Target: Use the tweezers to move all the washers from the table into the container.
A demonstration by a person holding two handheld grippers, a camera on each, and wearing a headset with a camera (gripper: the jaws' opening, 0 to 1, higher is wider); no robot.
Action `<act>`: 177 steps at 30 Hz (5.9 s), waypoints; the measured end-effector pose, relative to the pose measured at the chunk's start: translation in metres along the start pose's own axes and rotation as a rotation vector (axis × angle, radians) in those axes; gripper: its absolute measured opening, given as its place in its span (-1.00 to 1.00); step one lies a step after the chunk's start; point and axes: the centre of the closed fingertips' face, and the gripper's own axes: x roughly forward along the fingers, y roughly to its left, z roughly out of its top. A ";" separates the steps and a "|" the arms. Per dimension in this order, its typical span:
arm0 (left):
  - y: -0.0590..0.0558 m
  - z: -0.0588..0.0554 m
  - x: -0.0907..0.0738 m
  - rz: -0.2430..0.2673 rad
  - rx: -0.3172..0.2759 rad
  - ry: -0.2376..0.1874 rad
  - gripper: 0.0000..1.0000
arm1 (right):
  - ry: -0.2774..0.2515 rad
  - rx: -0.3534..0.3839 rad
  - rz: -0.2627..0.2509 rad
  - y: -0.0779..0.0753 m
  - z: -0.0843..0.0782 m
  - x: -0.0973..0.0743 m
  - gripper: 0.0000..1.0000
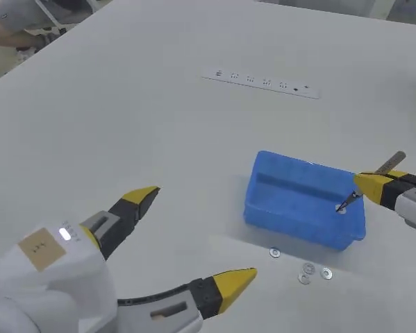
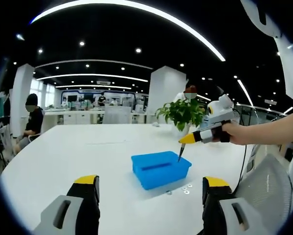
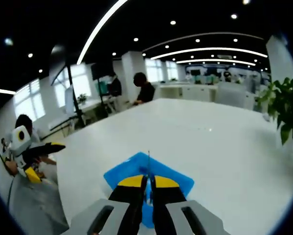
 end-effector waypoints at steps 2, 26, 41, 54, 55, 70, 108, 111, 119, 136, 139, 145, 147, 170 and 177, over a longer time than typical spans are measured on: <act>-0.001 0.001 0.000 -0.002 0.006 -0.003 0.76 | 0.018 -0.007 -0.005 -0.005 -0.006 0.008 -0.96; -0.005 -0.003 0.000 -0.029 0.010 0.016 0.70 | 0.075 -0.042 -0.040 -0.018 -0.032 0.029 -0.95; -0.003 -0.005 -0.003 -0.023 0.001 0.019 0.66 | -0.088 -0.008 0.066 0.042 0.011 -0.021 -0.95; -0.005 -0.007 -0.002 -0.031 0.004 0.034 0.62 | 0.052 0.102 0.039 0.043 -0.069 -0.026 -0.95; -0.005 -0.007 -0.002 -0.032 0.005 0.036 0.62 | 0.055 0.112 0.032 0.041 -0.072 -0.026 -0.95; -0.005 -0.011 -0.001 -0.041 0.016 0.055 0.57 | 0.045 0.131 0.037 0.042 -0.074 -0.020 -0.94; -0.008 -0.014 -0.002 -0.056 0.024 0.073 0.50 | 0.166 -0.381 0.136 0.089 -0.085 -0.014 -0.96; -0.008 -0.014 -0.002 -0.055 0.023 0.073 0.50 | 0.132 -0.322 0.105 0.084 -0.077 -0.017 -0.96; -0.008 -0.013 -0.002 -0.054 0.023 0.068 0.49 | 0.035 -0.221 0.080 0.069 -0.036 -0.023 -0.96; -0.010 -0.015 -0.001 -0.062 0.030 0.081 0.46 | -0.067 0.002 0.003 0.016 0.012 -0.003 -0.96; -0.010 -0.016 -0.001 -0.063 0.030 0.082 0.46 | -0.049 0.037 -0.011 0.003 0.007 0.004 -0.96; -0.011 -0.017 -0.001 -0.066 0.032 0.089 0.45 | -0.015 0.080 -0.018 -0.009 -0.005 0.016 -0.96; -0.011 -0.017 -0.001 -0.067 0.034 0.088 0.44 | -0.003 0.085 -0.020 -0.011 -0.008 0.020 -0.96; -0.011 -0.016 -0.001 -0.072 0.026 0.087 0.43 | 0.076 0.086 -0.007 -0.011 -0.031 0.040 -0.94; -0.011 -0.016 -0.001 -0.072 0.025 0.088 0.43 | 0.004 0.082 0.035 0.005 -0.014 0.029 -0.94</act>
